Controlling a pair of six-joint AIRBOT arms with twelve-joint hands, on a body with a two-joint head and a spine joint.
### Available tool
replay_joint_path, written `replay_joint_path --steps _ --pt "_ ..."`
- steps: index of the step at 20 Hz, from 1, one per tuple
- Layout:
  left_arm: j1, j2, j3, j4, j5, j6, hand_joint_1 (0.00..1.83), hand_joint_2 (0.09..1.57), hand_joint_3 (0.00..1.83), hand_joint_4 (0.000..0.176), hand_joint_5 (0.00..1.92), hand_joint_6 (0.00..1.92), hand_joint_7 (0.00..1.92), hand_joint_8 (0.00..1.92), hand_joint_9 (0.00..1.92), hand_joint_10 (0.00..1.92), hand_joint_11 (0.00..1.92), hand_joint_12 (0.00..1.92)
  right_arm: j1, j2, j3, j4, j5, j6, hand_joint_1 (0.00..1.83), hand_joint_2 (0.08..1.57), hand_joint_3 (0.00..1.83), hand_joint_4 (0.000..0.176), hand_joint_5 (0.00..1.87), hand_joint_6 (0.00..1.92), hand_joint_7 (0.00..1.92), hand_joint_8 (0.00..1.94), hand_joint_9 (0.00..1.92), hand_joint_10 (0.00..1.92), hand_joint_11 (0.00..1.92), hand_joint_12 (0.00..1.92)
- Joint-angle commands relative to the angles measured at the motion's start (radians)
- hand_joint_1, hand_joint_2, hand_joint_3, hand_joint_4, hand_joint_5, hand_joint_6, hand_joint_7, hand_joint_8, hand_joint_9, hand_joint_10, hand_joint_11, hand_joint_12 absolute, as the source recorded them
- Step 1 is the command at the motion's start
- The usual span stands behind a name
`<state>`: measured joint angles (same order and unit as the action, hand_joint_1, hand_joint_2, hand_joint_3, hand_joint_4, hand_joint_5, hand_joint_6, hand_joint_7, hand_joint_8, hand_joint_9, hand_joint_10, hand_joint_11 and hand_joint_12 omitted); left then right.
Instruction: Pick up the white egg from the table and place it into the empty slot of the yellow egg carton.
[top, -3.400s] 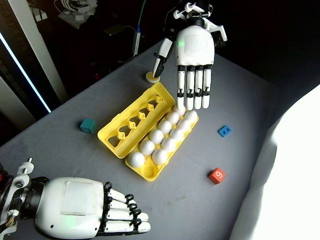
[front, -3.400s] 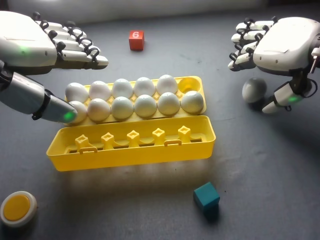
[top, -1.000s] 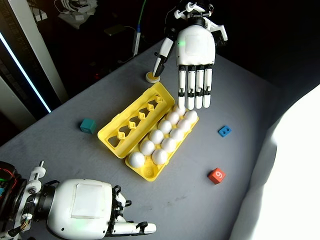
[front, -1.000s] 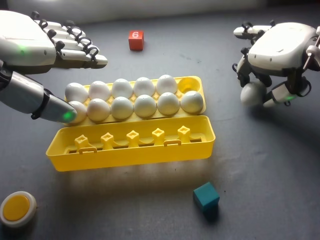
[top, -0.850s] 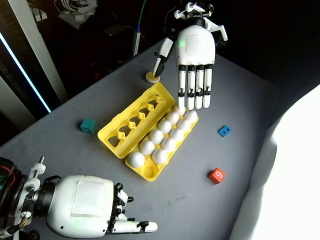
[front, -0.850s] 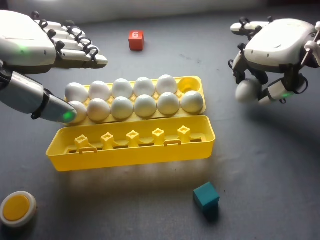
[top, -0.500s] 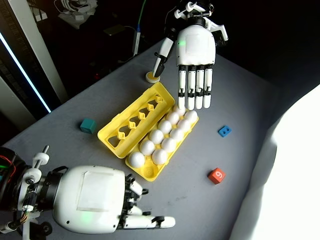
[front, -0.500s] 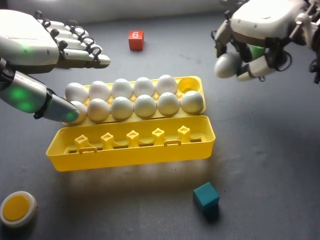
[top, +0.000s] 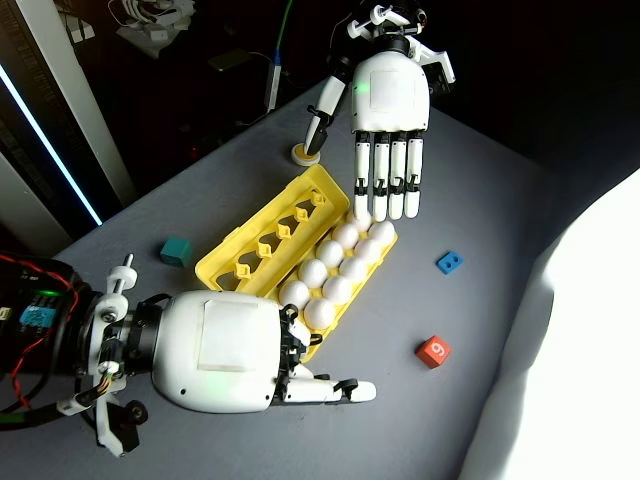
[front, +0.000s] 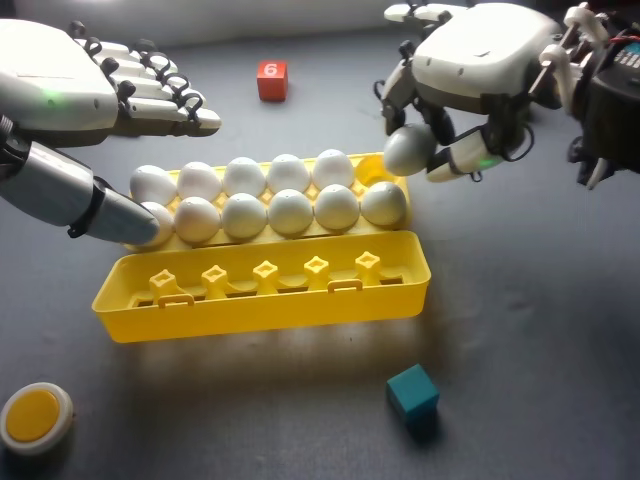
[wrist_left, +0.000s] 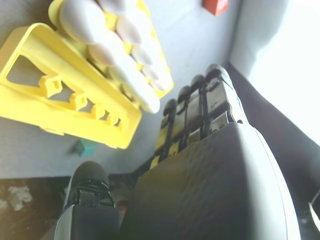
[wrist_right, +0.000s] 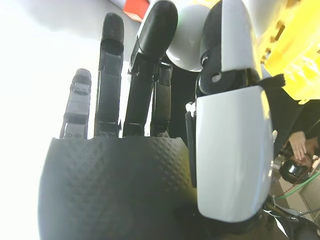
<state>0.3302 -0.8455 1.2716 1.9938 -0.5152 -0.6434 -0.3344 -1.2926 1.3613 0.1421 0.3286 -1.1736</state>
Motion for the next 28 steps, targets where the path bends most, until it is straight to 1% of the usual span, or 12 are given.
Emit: replay_joint_path --steps 1,4,6,9,12,14,18,22,24,25,26,28 --pt "-0.014 -0.004 0.005 -0.040 0.031 0.004 0.00 1.15 0.00 0.000 0.00 0.00 0.00 0.00 0.00 0.00 0.00 0.00 0.008 0.003 0.003 0.000 0.141 0.009 1.28 1.08 0.00 0.000 0.91 0.89 1.24 0.71 0.79 0.00 0.00 0.00" --pt "-0.013 -0.004 0.005 -0.040 0.031 0.004 0.00 1.15 0.00 0.000 0.01 0.00 0.01 0.00 0.00 0.00 0.00 0.00 -0.003 -0.010 0.003 0.000 0.178 0.042 1.27 1.08 0.00 0.000 0.88 0.95 1.23 0.72 0.79 0.00 0.00 0.00" --pt "-0.013 -0.005 0.005 -0.040 0.031 0.004 0.00 1.16 0.00 0.000 0.01 0.00 0.00 0.00 0.00 0.00 0.00 0.00 -0.018 -0.015 0.005 0.000 0.233 0.059 1.28 1.07 0.00 0.000 0.93 0.88 1.26 0.66 0.80 0.00 0.00 0.00" --pt "-0.013 -0.005 0.005 -0.040 0.031 0.004 0.00 1.16 0.00 0.000 0.01 0.00 0.01 0.00 0.00 0.00 0.00 0.00 -0.036 -0.021 0.016 0.000 0.267 0.094 1.28 1.07 0.00 0.000 0.90 0.93 1.25 0.66 0.79 0.00 0.00 0.00" --pt "-0.013 -0.005 0.005 -0.040 0.031 0.004 0.00 1.15 0.00 0.000 0.01 0.00 0.01 0.00 0.00 0.00 0.00 0.00 -0.057 -0.035 0.035 0.016 0.302 0.118 1.28 1.06 0.00 0.000 0.94 0.87 1.27 0.64 0.80 0.01 0.00 0.00" --pt "-0.013 -0.005 0.005 -0.040 0.031 0.004 0.00 1.15 0.00 0.000 0.02 0.01 0.02 0.01 0.00 0.00 0.00 0.00 -0.069 -0.051 0.052 0.031 0.309 0.131 1.28 1.06 0.00 0.000 0.92 0.90 1.28 0.61 0.82 0.01 0.00 0.00" --pt "-0.013 -0.007 0.007 -0.040 0.031 0.004 0.00 1.16 0.00 0.000 0.03 0.01 0.03 0.01 0.00 0.00 0.00 0.00 -0.083 -0.082 0.096 0.045 0.309 0.131 1.29 1.05 0.00 0.000 1.00 0.78 1.29 0.61 0.80 0.00 0.00 0.00" --pt "-0.013 -0.010 0.009 -0.040 0.031 0.004 0.00 1.16 0.00 0.000 0.03 0.01 0.04 0.01 0.00 0.00 0.00 0.00 -0.081 -0.104 0.138 0.046 0.310 0.131 1.29 1.04 0.00 0.000 0.98 0.82 1.32 0.53 0.82 0.00 0.00 0.00" --pt "-0.013 -0.011 0.010 -0.040 0.031 0.004 0.00 1.15 0.00 0.000 0.04 0.01 0.04 0.01 0.00 0.00 0.00 0.00 -0.078 -0.115 0.156 0.046 0.308 0.130 1.28 1.06 0.00 0.000 0.92 0.92 1.28 0.59 0.80 0.00 0.00 0.00" --pt "-0.013 -0.011 0.010 -0.040 0.031 0.004 0.00 1.15 0.00 0.000 0.04 0.01 0.04 0.01 0.00 0.00 0.00 0.00 -0.076 -0.118 0.162 0.046 0.305 0.129 1.36 1.00 0.00 0.000 0.90 0.44 1.27 0.53 0.78 0.01 0.00 0.00" --pt "-0.013 -0.011 0.010 -0.040 0.031 0.004 0.00 1.16 0.00 0.000 0.05 0.01 0.05 0.01 0.00 0.00 0.00 0.00 -0.073 -0.121 0.165 0.046 0.301 0.129 1.37 0.99 0.00 0.000 0.96 0.19 1.28 0.49 0.77 0.00 0.00 0.00" --pt "-0.013 -0.011 0.010 -0.040 0.031 0.004 0.00 1.16 0.00 0.000 0.04 0.01 0.03 0.00 0.00 0.00 0.00 0.00 -0.063 -0.127 0.169 0.046 0.293 0.129 1.38 0.99 0.00 0.000 1.00 0.03 1.27 0.49 0.76 0.01 0.00 0.00"
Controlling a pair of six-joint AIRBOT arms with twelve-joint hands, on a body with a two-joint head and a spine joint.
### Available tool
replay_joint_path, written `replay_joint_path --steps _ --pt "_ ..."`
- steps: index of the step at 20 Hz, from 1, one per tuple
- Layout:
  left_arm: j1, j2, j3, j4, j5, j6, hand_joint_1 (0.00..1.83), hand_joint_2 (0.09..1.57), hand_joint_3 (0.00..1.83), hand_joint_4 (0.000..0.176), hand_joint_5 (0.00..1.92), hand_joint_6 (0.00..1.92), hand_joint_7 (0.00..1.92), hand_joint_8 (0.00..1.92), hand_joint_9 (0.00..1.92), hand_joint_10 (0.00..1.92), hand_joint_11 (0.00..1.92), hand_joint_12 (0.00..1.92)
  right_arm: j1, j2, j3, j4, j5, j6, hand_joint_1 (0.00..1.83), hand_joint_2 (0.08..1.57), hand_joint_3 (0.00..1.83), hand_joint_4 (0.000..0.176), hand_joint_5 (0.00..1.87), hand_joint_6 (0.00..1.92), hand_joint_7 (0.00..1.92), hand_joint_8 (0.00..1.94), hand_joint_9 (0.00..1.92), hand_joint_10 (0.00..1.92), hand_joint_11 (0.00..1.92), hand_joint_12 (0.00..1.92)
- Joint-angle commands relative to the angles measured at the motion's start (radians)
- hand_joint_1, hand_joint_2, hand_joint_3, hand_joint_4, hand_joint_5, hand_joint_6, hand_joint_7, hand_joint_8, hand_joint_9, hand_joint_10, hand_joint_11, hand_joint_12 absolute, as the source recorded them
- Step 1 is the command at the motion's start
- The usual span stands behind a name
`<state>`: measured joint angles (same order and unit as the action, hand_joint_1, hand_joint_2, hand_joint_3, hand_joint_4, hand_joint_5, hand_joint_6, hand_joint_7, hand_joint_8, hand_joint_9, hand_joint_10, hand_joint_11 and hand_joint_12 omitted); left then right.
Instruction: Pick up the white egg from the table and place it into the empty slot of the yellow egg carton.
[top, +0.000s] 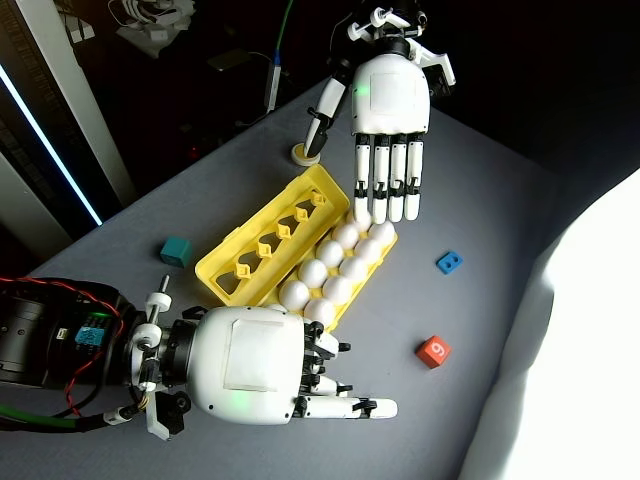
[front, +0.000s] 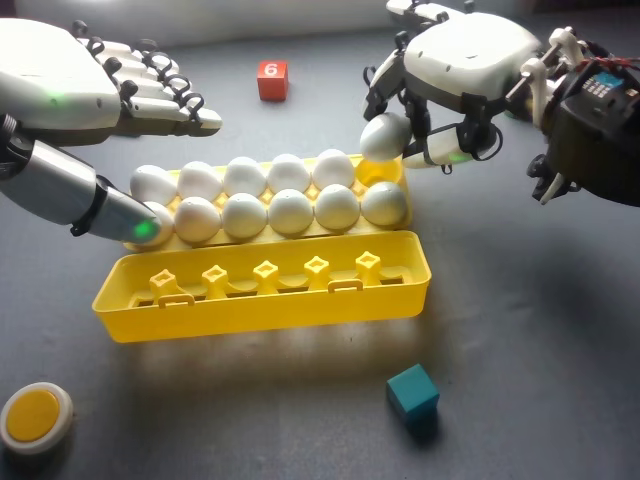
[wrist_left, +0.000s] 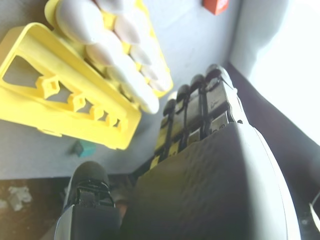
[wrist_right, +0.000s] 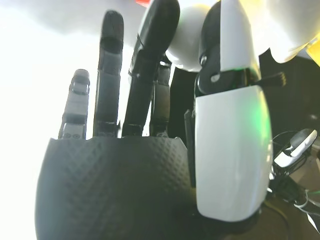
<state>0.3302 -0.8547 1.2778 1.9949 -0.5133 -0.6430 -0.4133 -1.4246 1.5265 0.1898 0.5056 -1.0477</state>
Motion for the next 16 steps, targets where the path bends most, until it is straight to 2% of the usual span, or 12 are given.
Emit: replay_joint_path --steps 1,8,9,10,11,12,16 --pt "-0.013 -0.002 0.003 -0.041 0.029 0.003 0.00 1.16 0.00 0.000 0.04 0.01 0.03 0.00 0.00 0.00 0.00 0.00 0.018 0.003 0.005 -0.003 0.115 0.003 1.37 1.00 0.00 0.000 1.01 0.01 1.25 0.54 0.76 0.00 0.00 0.00" --pt "-0.013 -0.002 0.003 -0.041 0.029 0.003 0.00 1.16 0.00 0.000 0.05 0.01 0.05 0.01 0.00 0.00 0.00 0.00 0.034 -0.013 0.008 -0.009 0.094 0.003 1.37 1.00 0.00 0.000 1.02 0.01 1.24 0.55 0.76 0.00 0.00 0.00" --pt "-0.013 -0.002 0.004 -0.041 0.029 0.003 0.00 1.15 0.00 0.000 0.04 0.01 0.04 0.00 0.00 0.00 0.00 0.00 0.034 -0.016 0.008 -0.009 0.087 0.001 1.37 1.01 0.00 0.000 1.01 0.00 1.20 0.62 0.73 0.00 0.00 0.00" --pt "-0.013 -0.002 0.003 -0.041 0.029 0.003 0.00 1.16 0.00 0.000 0.04 0.00 0.04 0.01 0.00 0.00 0.00 0.00 0.036 -0.018 0.008 -0.009 0.086 0.000 1.13 0.98 0.00 0.000 0.99 0.00 1.14 0.29 0.72 0.00 0.00 0.00" --pt "-0.013 -0.002 0.003 -0.041 0.029 0.003 0.00 1.16 0.00 0.000 0.03 0.00 0.03 0.00 0.00 0.00 0.00 0.00 0.039 -0.020 0.008 -0.009 0.086 0.000 1.09 0.95 0.00 0.000 0.99 0.00 1.18 0.12 0.74 0.00 0.00 0.00" --pt "-0.013 -0.002 0.003 -0.041 0.029 0.003 0.00 1.16 0.00 0.000 0.03 0.00 0.03 0.00 0.00 0.00 0.00 0.00 0.041 -0.021 0.008 -0.009 0.085 0.000 1.08 0.95 0.00 0.000 0.99 0.00 1.21 0.05 0.74 0.00 0.00 0.00" --pt "-0.013 -0.002 0.003 -0.041 0.029 0.003 0.00 1.16 0.00 0.000 0.03 0.00 0.03 0.00 0.00 0.00 0.00 0.00 0.042 -0.021 0.008 -0.009 0.077 -0.001 1.06 0.95 0.00 0.000 0.99 0.01 1.21 0.02 0.73 0.01 0.00 0.00"
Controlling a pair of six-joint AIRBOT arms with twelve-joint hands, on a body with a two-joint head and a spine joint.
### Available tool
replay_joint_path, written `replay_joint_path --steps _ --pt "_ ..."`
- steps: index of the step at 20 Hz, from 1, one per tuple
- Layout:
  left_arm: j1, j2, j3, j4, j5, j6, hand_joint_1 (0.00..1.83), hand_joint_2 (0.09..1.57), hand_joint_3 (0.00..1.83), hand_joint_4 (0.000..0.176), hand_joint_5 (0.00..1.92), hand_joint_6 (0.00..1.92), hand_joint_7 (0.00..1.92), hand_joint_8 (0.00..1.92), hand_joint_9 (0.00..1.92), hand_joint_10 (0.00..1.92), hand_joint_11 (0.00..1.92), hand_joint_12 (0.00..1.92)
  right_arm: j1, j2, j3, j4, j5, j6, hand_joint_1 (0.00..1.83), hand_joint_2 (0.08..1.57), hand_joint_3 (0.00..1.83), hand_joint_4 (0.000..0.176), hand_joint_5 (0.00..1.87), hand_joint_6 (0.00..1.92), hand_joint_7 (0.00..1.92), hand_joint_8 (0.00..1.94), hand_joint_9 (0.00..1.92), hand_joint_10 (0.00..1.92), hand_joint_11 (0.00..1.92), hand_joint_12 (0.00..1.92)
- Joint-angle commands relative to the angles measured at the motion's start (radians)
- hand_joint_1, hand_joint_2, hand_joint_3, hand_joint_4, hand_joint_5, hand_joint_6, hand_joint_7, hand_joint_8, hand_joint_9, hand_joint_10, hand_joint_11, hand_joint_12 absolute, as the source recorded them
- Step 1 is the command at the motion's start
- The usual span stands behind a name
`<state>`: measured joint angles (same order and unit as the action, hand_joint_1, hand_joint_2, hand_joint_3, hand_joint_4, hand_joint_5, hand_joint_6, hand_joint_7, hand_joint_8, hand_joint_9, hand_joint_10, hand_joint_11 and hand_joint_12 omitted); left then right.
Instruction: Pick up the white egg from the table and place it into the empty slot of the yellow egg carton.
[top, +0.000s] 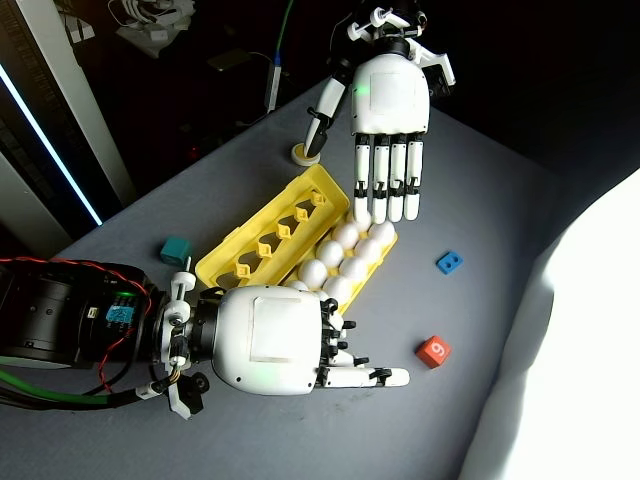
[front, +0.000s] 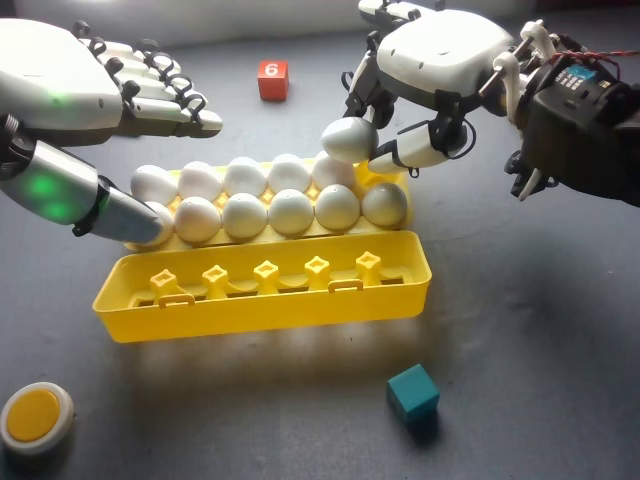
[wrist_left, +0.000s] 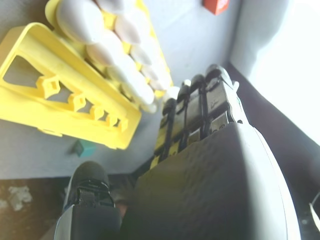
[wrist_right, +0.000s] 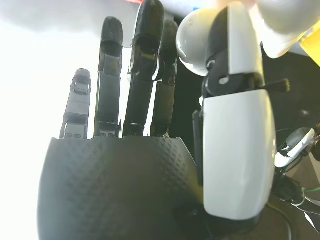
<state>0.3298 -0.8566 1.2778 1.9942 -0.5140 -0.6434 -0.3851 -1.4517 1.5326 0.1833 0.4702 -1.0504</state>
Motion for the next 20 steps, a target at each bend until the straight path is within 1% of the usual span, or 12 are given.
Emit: replay_joint_path --steps 1,4,6,12,15,18,20 --pt "-0.012 0.000 0.003 -0.041 0.029 0.004 0.00 1.16 0.00 0.000 0.03 0.00 0.03 0.00 0.00 0.00 0.00 0.00 0.013 0.006 0.001 -0.003 0.111 0.001 1.07 0.95 0.00 0.000 0.99 0.01 1.22 0.02 0.73 0.01 0.00 0.00" --pt "-0.012 0.000 0.003 -0.041 0.029 0.004 0.00 1.16 0.00 0.000 0.02 0.00 0.02 0.00 0.00 0.00 0.00 0.00 0.013 0.006 0.001 -0.011 0.109 0.001 1.05 0.95 0.00 0.000 0.98 0.00 1.21 0.02 0.72 0.00 0.00 0.00" --pt "-0.012 0.000 0.003 -0.041 0.028 0.004 0.00 1.16 0.00 0.000 0.04 0.01 0.04 0.01 0.00 0.00 0.00 0.00 0.011 0.008 -0.001 -0.023 0.108 0.001 1.08 0.93 0.00 0.000 0.99 0.01 1.24 0.02 0.73 0.01 0.00 0.00" --pt "-0.012 0.000 0.003 -0.041 0.028 0.003 0.00 1.17 0.00 0.000 0.02 0.00 0.01 0.00 0.00 0.00 0.00 0.00 0.008 0.018 -0.007 -0.038 0.106 0.001 1.06 0.93 0.00 0.000 0.98 0.00 1.22 0.01 0.70 0.00 0.00 0.00" --pt "-0.012 0.000 0.003 -0.041 0.028 0.003 0.00 1.16 0.00 0.000 0.02 0.00 0.01 0.00 0.00 0.00 0.00 0.00 0.008 0.021 -0.008 -0.042 0.105 0.001 1.04 0.92 0.00 0.000 0.93 0.00 1.15 0.00 0.69 0.00 0.00 0.00" --pt "-0.012 0.000 0.003 -0.041 0.028 0.003 0.00 1.17 0.00 0.000 0.02 0.00 0.02 0.01 0.00 0.00 0.00 0.00 0.008 0.024 -0.012 -0.043 0.102 0.001 1.04 0.89 0.00 0.000 0.89 0.00 1.14 0.00 0.68 0.01 0.00 0.00" --pt "-0.012 0.000 0.003 -0.041 0.028 0.002 0.00 1.17 0.00 0.000 0.01 0.00 0.01 0.00 0.00 0.00 0.00 0.00 0.005 0.025 -0.014 -0.045 0.102 0.001 0.99 0.89 0.00 0.000 0.88 0.00 1.11 0.00 0.65 0.00 0.00 0.00"
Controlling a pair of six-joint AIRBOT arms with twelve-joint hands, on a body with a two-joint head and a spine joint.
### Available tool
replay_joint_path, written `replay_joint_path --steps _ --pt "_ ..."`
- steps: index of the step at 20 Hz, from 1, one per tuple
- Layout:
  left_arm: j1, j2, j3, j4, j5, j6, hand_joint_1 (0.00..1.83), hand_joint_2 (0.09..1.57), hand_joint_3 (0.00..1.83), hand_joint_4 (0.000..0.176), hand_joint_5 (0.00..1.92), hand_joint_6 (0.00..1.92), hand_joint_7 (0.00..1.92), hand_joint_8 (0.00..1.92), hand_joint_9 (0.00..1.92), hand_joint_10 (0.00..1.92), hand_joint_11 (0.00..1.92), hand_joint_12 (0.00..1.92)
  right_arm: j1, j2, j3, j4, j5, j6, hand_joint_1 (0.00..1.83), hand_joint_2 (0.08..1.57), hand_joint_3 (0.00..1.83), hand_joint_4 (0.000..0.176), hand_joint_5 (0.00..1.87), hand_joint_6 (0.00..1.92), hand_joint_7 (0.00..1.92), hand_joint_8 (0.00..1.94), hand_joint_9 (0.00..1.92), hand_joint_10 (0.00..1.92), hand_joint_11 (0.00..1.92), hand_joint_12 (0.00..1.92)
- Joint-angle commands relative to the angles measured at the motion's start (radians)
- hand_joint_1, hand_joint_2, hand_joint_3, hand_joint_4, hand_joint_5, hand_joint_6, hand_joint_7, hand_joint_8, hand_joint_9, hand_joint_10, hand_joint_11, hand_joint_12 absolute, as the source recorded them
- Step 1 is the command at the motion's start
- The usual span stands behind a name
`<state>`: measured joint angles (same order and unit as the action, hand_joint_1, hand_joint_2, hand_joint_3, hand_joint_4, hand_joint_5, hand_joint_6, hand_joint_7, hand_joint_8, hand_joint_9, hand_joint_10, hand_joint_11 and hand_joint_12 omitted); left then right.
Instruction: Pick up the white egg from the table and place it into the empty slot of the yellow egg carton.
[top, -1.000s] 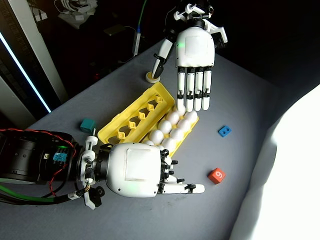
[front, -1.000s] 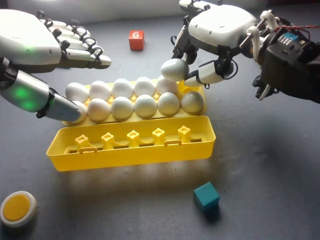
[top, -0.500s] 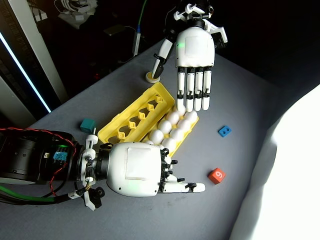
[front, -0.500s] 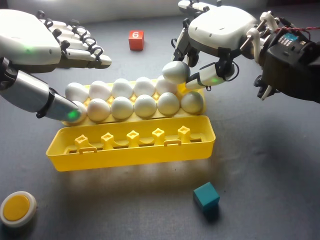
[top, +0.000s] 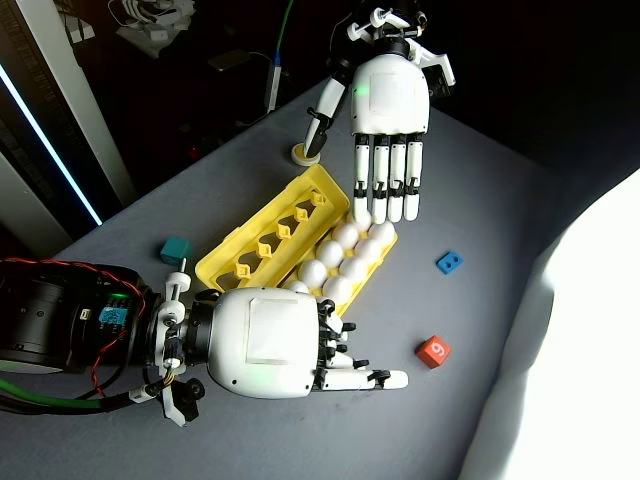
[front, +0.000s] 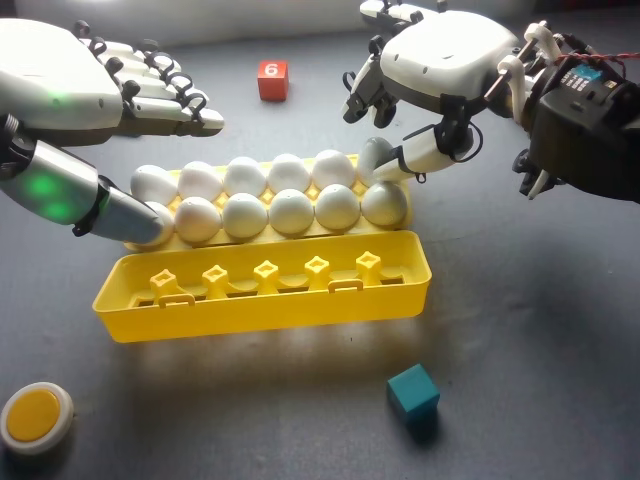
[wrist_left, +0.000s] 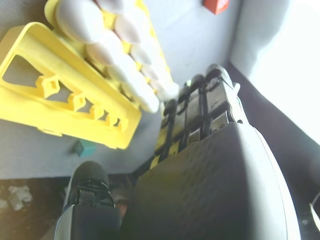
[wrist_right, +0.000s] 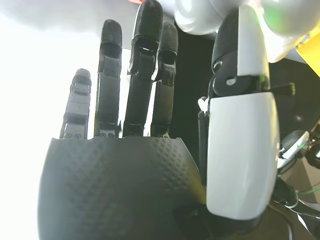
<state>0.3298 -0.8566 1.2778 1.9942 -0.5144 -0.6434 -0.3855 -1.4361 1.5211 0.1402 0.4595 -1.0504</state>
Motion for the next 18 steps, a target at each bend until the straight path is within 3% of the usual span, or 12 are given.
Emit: replay_joint_path --steps 1,5,10,13,18 --pt "-0.012 0.000 0.003 -0.041 0.028 0.002 0.00 1.17 0.01 0.000 0.02 0.00 0.01 0.00 0.00 0.00 0.00 0.00 0.005 0.010 -0.004 -0.005 0.112 0.001 0.99 0.89 0.00 0.000 0.88 0.00 1.10 0.00 0.65 0.00 0.00 0.00" --pt "-0.012 0.000 0.003 -0.041 0.028 0.002 0.00 1.17 0.00 0.000 0.02 0.00 0.02 0.00 0.00 0.00 0.00 0.00 0.007 0.018 -0.010 -0.009 0.113 0.002 0.99 0.88 0.00 0.000 0.85 0.00 1.10 0.01 0.63 0.00 0.00 0.00" --pt "-0.009 0.000 0.003 -0.041 0.028 0.002 0.00 1.17 0.00 0.000 0.01 0.00 0.01 0.00 0.00 0.00 0.00 0.00 0.030 0.094 -0.059 -0.009 0.121 0.010 0.95 0.89 0.00 0.000 0.85 0.00 1.08 0.00 0.62 0.00 0.00 0.00" --pt "-0.007 0.000 0.003 -0.041 0.028 0.001 0.00 1.16 0.00 0.000 0.03 0.01 0.03 0.01 0.00 0.00 0.00 0.00 0.041 0.181 -0.128 -0.008 0.108 0.011 0.95 0.88 0.00 0.000 0.83 0.00 1.05 0.00 0.60 0.00 0.00 0.00" --pt "-0.007 0.001 0.002 -0.041 0.028 -0.007 0.00 1.17 0.00 0.000 0.00 0.00 0.01 0.00 0.00 0.00 0.00 0.00 0.024 0.401 -0.337 -0.009 0.103 0.004 0.94 0.87 0.00 0.000 0.85 0.01 1.05 0.00 0.63 0.01 0.00 0.00"
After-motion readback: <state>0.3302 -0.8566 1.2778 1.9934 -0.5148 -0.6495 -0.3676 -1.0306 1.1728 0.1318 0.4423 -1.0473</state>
